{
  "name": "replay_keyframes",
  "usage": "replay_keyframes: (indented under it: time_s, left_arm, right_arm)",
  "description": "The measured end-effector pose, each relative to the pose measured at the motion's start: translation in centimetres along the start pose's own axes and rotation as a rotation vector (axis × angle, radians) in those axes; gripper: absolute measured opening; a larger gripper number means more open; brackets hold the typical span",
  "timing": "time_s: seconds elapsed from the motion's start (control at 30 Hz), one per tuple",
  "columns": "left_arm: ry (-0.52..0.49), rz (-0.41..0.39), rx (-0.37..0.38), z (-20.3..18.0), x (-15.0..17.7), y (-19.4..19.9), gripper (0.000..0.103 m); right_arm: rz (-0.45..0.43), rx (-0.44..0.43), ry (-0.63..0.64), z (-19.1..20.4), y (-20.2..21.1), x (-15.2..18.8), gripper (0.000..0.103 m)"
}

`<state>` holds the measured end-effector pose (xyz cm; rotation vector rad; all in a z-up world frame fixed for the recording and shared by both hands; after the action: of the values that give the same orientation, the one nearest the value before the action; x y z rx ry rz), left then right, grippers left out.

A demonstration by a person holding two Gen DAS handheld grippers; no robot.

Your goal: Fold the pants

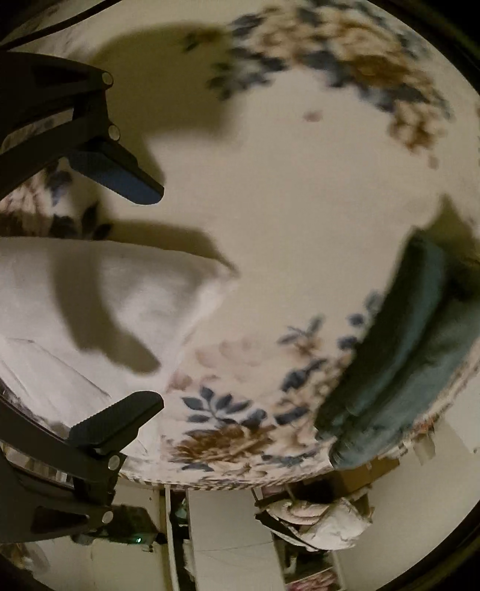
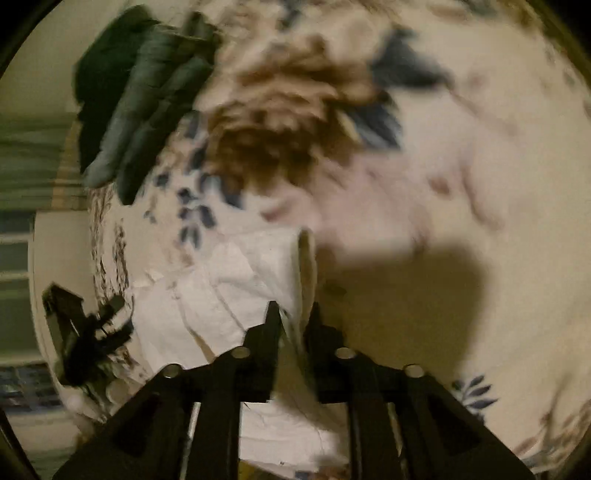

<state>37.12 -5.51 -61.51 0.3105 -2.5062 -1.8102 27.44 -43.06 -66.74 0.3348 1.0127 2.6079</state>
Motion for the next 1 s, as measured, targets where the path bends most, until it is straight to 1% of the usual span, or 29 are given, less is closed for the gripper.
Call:
replay_keyframes:
  time_s: [0.03, 0.07, 0.1, 0.13, 0.17, 0.2, 0.23, 0.27, 0.3, 0.33, 0.37, 0.4, 0.43, 0.47, 0.5, 0.53, 0.57, 0.6, 0.63, 0.67, 0.7, 0.73, 0.77, 0.8, 0.9, 0.97, 1.0]
  left_arm:
    - [0.006, 0.009, 0.01, -0.4, 0.1, -0.5, 0.103]
    - [0.007, 0.007, 0.023, -0.7, 0.2, -0.9, 0.101]
    - [-0.001, -0.018, 0.061, -1.2, 0.2, -1.2, 0.097]
    - [-0.01, -0.044, 0.07, -1.7, 0.0, -1.1, 0.081]
    - [-0.028, -0.07, 0.048, -2.0, -0.2, -1.2, 0.062]
    - [-0.048, -0.084, 0.037, -2.2, -0.5, -1.3, 0.051]
    - [-0.045, -0.094, 0.034, -1.9, -0.9, -1.4, 0.034]
    - [-0.022, -0.095, 0.046, -1.3, -1.3, -1.6, 0.028]
    - [0.008, -0.087, 0.068, -0.5, -1.6, -1.9, 0.027]
    - [0.033, -0.081, 0.08, 0.3, -1.8, -2.2, 0.026]
    - [0.047, -0.066, 0.088, 0.6, -2.0, -2.7, 0.026]
    - [0.069, -0.047, 0.098, 1.0, -2.2, -3.3, 0.026]
    - [0.099, -0.037, 0.112, 1.2, -2.3, -3.5, 0.027]
    - [0.128, -0.03, 0.125, 1.4, -2.4, -3.5, 0.03]
    - [0.146, -0.025, 0.14, 1.4, -2.5, -3.3, 0.03]
    - [0.155, -0.012, 0.146, 1.2, -2.5, -2.8, 0.035]
    - [0.154, -0.005, 0.151, 1.1, -2.5, -2.4, 0.042]
    - [0.148, -0.005, 0.163, 0.9, -2.3, -1.7, 0.047]
    - [0.139, -0.012, 0.174, 0.7, -2.0, -1.1, 0.061]
    - [0.131, -0.017, 0.176, 0.6, -1.7, -0.6, 0.068]
    - [0.116, -0.024, 0.176, 0.5, -1.3, 0.0, 0.069]
    - [0.105, -0.023, 0.162, 0.3, -1.0, 0.1, 0.07]
    - [0.093, -0.018, 0.142, 0.3, -0.7, 0.1, 0.07]
    - [0.078, -0.013, 0.131, 0.3, -0.4, 0.2, 0.07]
    - [0.034, -0.005, 0.104, 0.1, 0.7, 0.2, 0.07]
    - [0.026, -0.001, 0.1, 0.1, 1.2, 0.1, 0.07]
    - [0.024, 0.002, 0.105, 0.1, 1.3, 0.0, 0.07]
  right_arm:
    - [0.021, 0.016, -0.015, -0.4, -0.2, -0.1, 0.048]
    - [0.041, 0.014, -0.026, -0.7, -0.4, -0.1, 0.066]
    - [0.061, -0.003, -0.042, -1.1, -0.6, 0.1, 0.07]
    - [0.074, -0.014, -0.052, -1.5, -0.5, 0.5, 0.07]
    - [0.091, -0.003, -0.05, -2.3, -0.2, 1.2, 0.067]
    - [0.101, 0.009, -0.033, -2.5, -0.5, 1.8, 0.045]
    - [0.103, 0.026, -0.012, -2.6, -0.5, 2.4, 0.033]
    - [0.11, 0.016, -0.01, -2.8, -0.3, 3.0, 0.027]
    - [0.101, -0.002, -0.007, -2.6, 0.2, 3.5, 0.023]
    - [0.091, -0.005, 0.0, -2.4, 1.2, 3.9, 0.022]
    - [0.087, -0.012, 0.001, -2.2, 1.8, 4.2, 0.019]
    - [0.1, -0.011, -0.01, -2.2, 2.2, 4.5, 0.019]
    - [0.127, 0.003, -0.024, -2.5, 2.2, 4.9, 0.019]
    - [0.152, 0.017, -0.033, -2.9, 2.3, 5.3, 0.021]
    - [0.166, 0.029, -0.039, -3.3, 2.1, 5.3, 0.033]
    - [0.176, 0.025, -0.053, -3.9, 2.4, 5.6, 0.043]
    - [0.198, 0.013, -0.076, -4.3, 2.1, 5.8, 0.071]
    - [0.224, -0.001, -0.1, -4.7, 1.7, 6.2, 0.081]
    - [0.236, -0.008, -0.111, -5.1, 1.0, 6.6, 0.081]
    - [0.252, -0.009, -0.109, -5.3, 0.5, 7.1, 0.08]
    - [0.251, -0.004, -0.096, -5.6, -0.1, 7.6, 0.059]
    - [0.235, -0.005, -0.091, -5.6, -0.3, 7.9, 0.047]
    - [0.223, 0.019, -0.086, -5.6, -0.4, 8.3, 0.032]
    - [0.216, 0.025, -0.08, -5.5, -0.2, 8.7, 0.028]
    - [0.167, -0.009, -0.1, -4.5, 2.4, 9.9, 0.023]
    - [0.162, 0.0, -0.087, -3.5, 3.2, 10.8, 0.023]
    - [0.182, 0.006, -0.084, -3.5, 3.1, 11.4, 0.023]
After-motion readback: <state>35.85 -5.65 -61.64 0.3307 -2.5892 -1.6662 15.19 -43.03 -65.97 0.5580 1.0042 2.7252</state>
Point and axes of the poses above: each gripper's, at about its wrist camera, not at the fingertips, and y roughly against the way its jaws point, z to its left, x to its underside, the point moved 4 cm from there along -y, roughly the way its jaws point, and after that the axes turned 13 degrees about -x, right-handed, at the moved point
